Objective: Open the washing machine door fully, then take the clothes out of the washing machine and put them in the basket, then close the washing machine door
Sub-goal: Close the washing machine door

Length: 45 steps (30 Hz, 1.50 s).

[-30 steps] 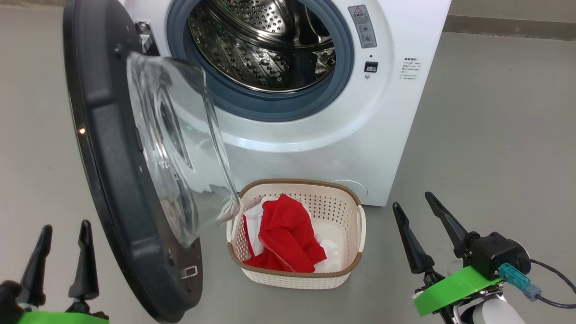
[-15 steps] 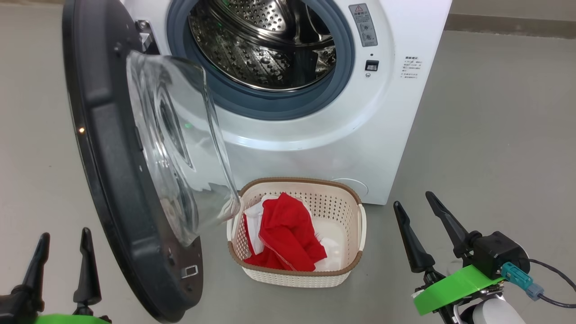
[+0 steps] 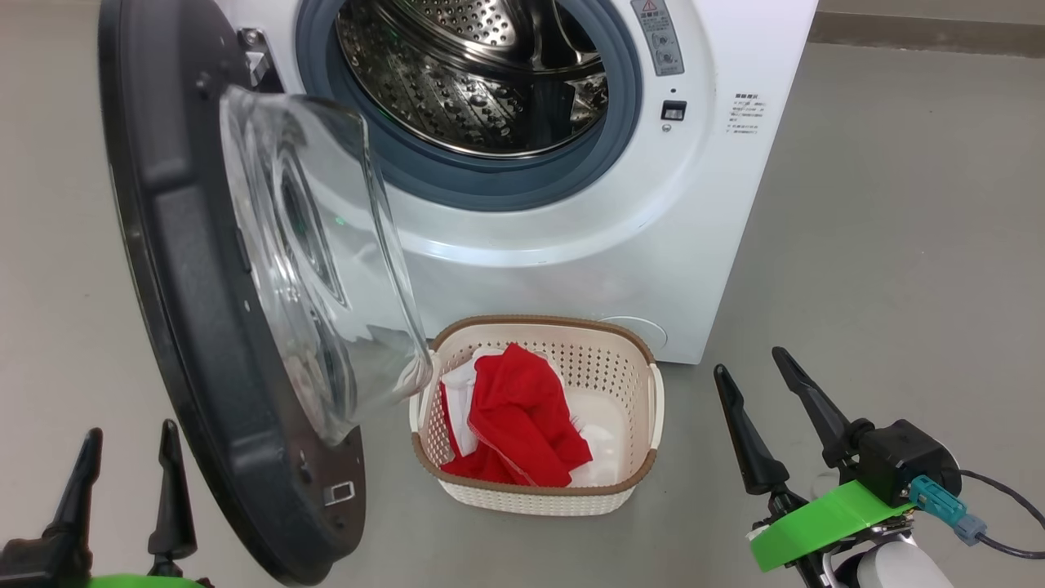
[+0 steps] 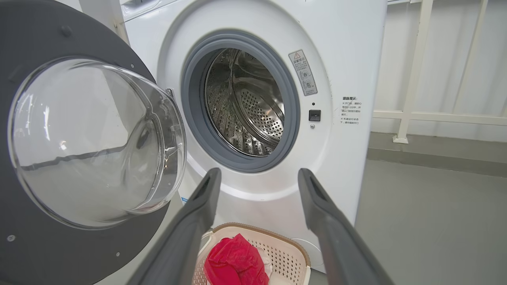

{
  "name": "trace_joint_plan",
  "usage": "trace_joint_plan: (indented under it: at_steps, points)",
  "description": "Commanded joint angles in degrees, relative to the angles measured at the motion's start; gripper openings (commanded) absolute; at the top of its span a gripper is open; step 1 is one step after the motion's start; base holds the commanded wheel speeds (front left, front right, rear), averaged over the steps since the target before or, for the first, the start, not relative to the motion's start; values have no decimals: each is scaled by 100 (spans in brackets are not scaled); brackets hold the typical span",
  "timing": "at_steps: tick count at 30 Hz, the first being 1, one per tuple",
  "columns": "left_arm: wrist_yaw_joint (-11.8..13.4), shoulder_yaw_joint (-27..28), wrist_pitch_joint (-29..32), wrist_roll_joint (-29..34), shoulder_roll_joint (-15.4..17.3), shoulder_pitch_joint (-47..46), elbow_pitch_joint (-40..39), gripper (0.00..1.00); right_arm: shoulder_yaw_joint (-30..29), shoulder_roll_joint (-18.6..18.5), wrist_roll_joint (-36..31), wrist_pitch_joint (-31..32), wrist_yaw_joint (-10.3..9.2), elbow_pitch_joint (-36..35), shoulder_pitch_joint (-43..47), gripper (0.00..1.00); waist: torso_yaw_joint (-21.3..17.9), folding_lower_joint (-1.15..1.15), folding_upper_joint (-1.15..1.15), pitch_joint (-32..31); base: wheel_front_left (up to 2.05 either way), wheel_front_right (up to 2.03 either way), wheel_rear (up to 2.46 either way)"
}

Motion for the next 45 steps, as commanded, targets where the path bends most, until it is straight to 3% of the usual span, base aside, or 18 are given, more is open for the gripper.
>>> trace_joint_plan:
  at_steps: [1,23,24,25,27,35,42,45]
  points:
    - [-40,213,-67,131,65,-41,-114,100,90,-15,-47,-36,36,-157,-132,100,5,0,0,12,0,0,0]
    - [-159,300,-68,408,-125,-70,-35,97,130,-26,-38,-36,36,-135,-141,100,60,0,0,14,0,0,0]
    - [-165,289,-68,401,-128,-78,-25,30,129,-25,-38,-36,36,-134,-140,100,60,0,0,11,0,0,0]
    - [-172,279,-68,388,-131,-89,-22,0,127,-25,-37,-36,36,-133,-140,100,59,0,0,9,0,0,0]
    - [-188,291,-68,247,-150,-129,-25,0,120,-24,-36,-36,36,-133,-140,100,59,0,0,7,0,0,0]
    - [-238,619,-8,-1318,-194,-544,-54,0,144,-26,-12,-36,36,-102,-108,100,60,0,0,-36,0,0,0]
    - [-243,1035,1434,-4479,-256,-1113,-423,0,213,-18,65,-36,36,-56,-75,100,42,0,0,-79,0,0,0]
    - [14,1219,2232,-5704,-268,-1239,-680,0,242,-15,88,-36,36,-51,-65,100,26,0,0,-95,0,0,0]
